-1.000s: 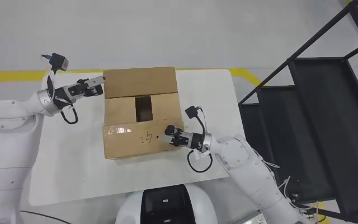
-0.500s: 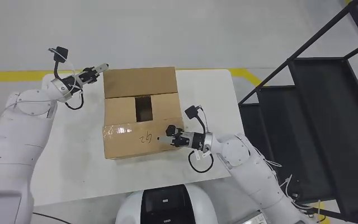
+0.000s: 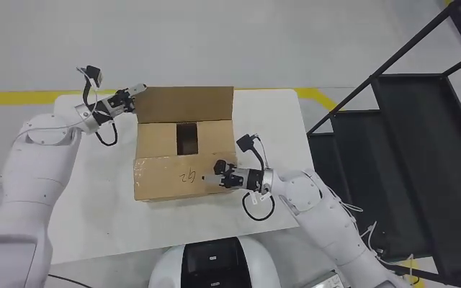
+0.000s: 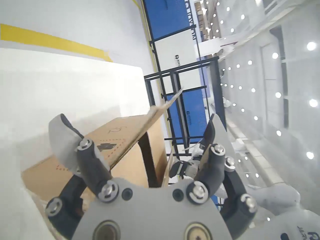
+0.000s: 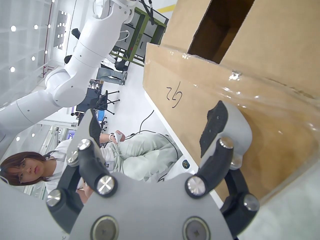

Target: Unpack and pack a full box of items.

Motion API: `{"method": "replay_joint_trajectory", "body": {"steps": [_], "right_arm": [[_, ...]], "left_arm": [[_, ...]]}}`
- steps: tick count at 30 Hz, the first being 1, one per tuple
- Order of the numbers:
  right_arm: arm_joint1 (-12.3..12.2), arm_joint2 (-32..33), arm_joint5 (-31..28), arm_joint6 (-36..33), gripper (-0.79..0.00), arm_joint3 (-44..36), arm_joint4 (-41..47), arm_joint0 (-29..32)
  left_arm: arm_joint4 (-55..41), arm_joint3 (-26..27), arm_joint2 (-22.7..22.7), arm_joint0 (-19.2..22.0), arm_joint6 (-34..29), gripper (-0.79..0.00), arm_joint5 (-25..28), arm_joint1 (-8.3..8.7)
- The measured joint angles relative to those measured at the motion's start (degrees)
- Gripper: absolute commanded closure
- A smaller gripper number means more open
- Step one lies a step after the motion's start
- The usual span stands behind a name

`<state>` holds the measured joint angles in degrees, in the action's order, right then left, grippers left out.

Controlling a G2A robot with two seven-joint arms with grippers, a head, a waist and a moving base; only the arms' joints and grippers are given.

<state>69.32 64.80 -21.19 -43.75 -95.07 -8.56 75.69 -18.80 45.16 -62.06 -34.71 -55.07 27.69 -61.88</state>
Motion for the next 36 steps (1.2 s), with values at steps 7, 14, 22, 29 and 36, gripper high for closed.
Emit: {"method": "replay_joint_trajectory", "body": {"steps": [7,14,22,29,36], "right_arm": [[0.0,-1.2,0.5,0.3,-0.785,0.9,-0.2,-0.9],[-0.1,-1.7,1.2,0.9,-0.785,1.2,-0.8,-1.3],[-0.5,-0.7,2.1,2.0,-0.785,-0.6,-2.3,-0.4],[-1.3,1.6,2.8,3.3,-0.785,-4.1,-3.9,2.2],[-1.5,1.8,4.3,3.5,-0.785,-4.0,-4.2,2.4]], "left_arm": [[-8.8,3.2,-2.8,-2.5,-8.0,-0.785,2.1,0.49],[-14.9,7.1,-6.7,-6.2,-14.6,-0.785,-0.5,1.75],[-9.5,12.4,-6.8,-8.4,-22.8,-0.785,-5.1,3.09],[-5.0,15.6,-6.3,-10.2,-24.2,-0.785,-7.9,3.75],[-5.3,18.2,-7.5,-12.4,-25.7,-0.785,-10.3,4.53]]}}
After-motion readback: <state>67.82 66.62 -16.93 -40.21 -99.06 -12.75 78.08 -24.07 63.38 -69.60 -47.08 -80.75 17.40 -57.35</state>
